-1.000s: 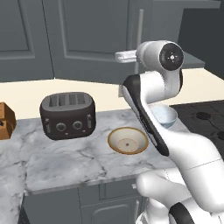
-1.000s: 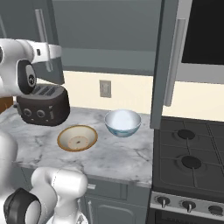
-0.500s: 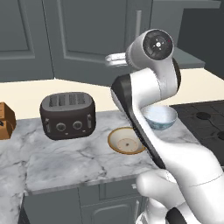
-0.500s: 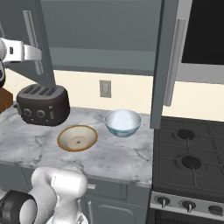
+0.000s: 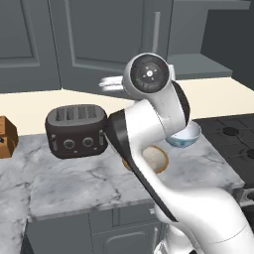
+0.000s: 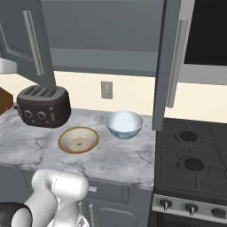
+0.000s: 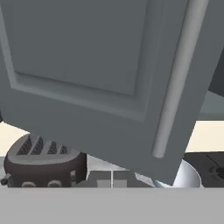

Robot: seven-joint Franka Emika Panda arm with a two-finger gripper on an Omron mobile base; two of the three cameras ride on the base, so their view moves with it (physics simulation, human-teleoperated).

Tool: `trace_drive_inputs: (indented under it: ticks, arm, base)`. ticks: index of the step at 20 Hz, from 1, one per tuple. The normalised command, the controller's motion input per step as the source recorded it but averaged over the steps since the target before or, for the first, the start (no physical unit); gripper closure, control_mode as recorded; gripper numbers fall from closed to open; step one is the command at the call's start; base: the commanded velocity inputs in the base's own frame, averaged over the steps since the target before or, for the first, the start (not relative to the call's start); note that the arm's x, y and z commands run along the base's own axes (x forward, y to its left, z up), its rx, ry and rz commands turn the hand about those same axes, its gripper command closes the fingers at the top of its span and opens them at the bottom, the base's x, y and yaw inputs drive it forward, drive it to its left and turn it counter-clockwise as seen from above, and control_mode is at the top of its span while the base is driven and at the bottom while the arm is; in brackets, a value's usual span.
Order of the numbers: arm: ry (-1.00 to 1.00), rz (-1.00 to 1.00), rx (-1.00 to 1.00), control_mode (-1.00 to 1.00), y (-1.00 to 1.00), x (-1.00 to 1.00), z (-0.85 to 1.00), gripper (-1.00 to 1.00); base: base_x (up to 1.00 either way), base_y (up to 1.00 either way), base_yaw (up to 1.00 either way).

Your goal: Open the cabinet. Pick the bowls from the counter and place them in the cabinet. Then close the cabinet.

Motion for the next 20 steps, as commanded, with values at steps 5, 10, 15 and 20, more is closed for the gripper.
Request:
trace_drive_inputs:
  ticks: [5, 10, 15, 20]
  arm:
    - [-0.07, 0.00, 0.00, -1.00, -0.66, -0.31, 0.08, 1.00]
    - [-0.05, 0.00, 0.00, -1.00, -0.73, -0.11, 0.04, -1.00]
    - [-0.01, 0.00, 0.00, -1.00, -0.73, -0.04, 0.00, -1.00]
    - [0.00, 0.00, 0.00, -1.00, -0.60, 0.00, 0.00, -1.00]
  base:
    - [0.00, 0.00, 0.00]
    - [0.00, 0.00, 0.00]
    - [0.00, 0.00, 0.00]
    - [0.00, 0.00, 0.00]
